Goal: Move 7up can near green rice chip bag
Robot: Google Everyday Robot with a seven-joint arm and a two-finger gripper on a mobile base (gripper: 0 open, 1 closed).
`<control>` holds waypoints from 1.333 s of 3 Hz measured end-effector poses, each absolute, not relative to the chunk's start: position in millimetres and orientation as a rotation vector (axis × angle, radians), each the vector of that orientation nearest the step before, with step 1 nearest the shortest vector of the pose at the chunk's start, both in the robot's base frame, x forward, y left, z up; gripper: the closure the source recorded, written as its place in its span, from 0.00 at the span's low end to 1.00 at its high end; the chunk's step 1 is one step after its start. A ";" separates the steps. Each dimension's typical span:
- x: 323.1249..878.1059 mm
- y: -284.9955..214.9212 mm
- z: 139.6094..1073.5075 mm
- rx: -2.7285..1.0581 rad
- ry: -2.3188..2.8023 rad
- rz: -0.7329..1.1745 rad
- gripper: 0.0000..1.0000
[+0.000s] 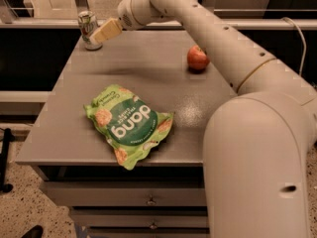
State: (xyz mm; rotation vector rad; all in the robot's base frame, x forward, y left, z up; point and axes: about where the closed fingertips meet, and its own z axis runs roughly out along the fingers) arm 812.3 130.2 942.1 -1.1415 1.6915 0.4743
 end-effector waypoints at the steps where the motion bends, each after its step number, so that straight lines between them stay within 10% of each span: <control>1: 821.4 160.7 936.9 -1.133 1.665 0.522 0.00; 4: 864.7 207.6 907.8 -1.008 1.718 0.667 0.00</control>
Offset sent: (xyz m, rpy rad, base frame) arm 0.0441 0.0754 -0.0212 0.1987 0.1115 0.0378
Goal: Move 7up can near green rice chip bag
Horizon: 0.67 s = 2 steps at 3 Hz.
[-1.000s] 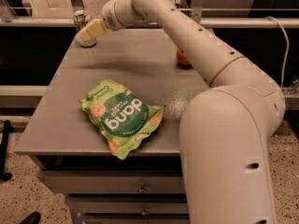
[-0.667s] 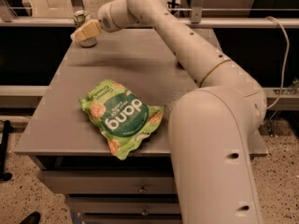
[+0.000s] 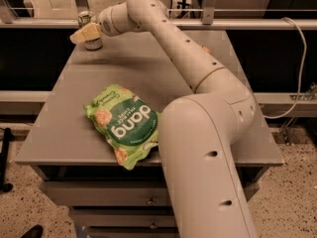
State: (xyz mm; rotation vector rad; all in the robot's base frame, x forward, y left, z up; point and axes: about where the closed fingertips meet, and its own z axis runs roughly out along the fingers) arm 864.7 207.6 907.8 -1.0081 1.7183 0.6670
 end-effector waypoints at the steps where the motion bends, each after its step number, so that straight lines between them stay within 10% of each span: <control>1: 879.4 209.0 899.7 -0.967 1.758 0.628 0.00; 2: 892.4 212.4 891.6 -0.909 1.800 0.607 0.01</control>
Offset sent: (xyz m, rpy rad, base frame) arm 0.0400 0.0029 -0.0170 -0.0218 0.0483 -0.1603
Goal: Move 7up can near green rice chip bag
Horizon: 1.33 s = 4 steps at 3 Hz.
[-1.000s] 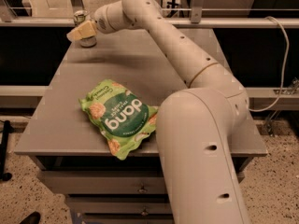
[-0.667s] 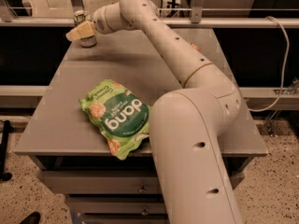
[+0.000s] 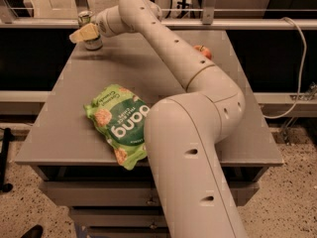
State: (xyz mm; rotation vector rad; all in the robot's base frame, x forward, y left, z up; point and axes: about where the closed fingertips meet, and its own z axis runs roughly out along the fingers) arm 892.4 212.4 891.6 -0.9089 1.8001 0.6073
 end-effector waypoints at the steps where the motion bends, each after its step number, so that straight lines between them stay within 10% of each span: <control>1: 899.2 212.0 893.1 -0.846 1.810 0.618 0.31; 4: 859.5 164.3 941.0 -0.807 1.706 0.687 1.00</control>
Offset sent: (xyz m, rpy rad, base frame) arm 0.0016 -0.0132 0.0289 0.1079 -0.0143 -0.0672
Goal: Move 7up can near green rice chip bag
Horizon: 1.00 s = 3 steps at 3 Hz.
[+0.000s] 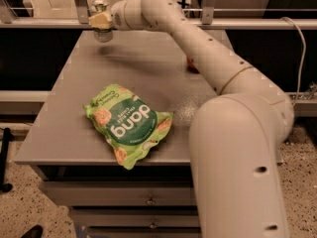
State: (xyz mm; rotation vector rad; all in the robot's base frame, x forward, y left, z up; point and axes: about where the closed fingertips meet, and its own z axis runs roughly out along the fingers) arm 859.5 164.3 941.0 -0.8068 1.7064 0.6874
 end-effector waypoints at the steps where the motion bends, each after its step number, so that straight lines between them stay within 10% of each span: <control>1: 809.4 124.8 946.9 -0.872 1.668 0.715 1.00; 3: 730.3 87.8 938.0 -1.042 1.600 0.773 1.00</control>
Offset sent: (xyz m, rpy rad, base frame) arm -0.1489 -0.1011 -0.0038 -0.0341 -0.0466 0.2462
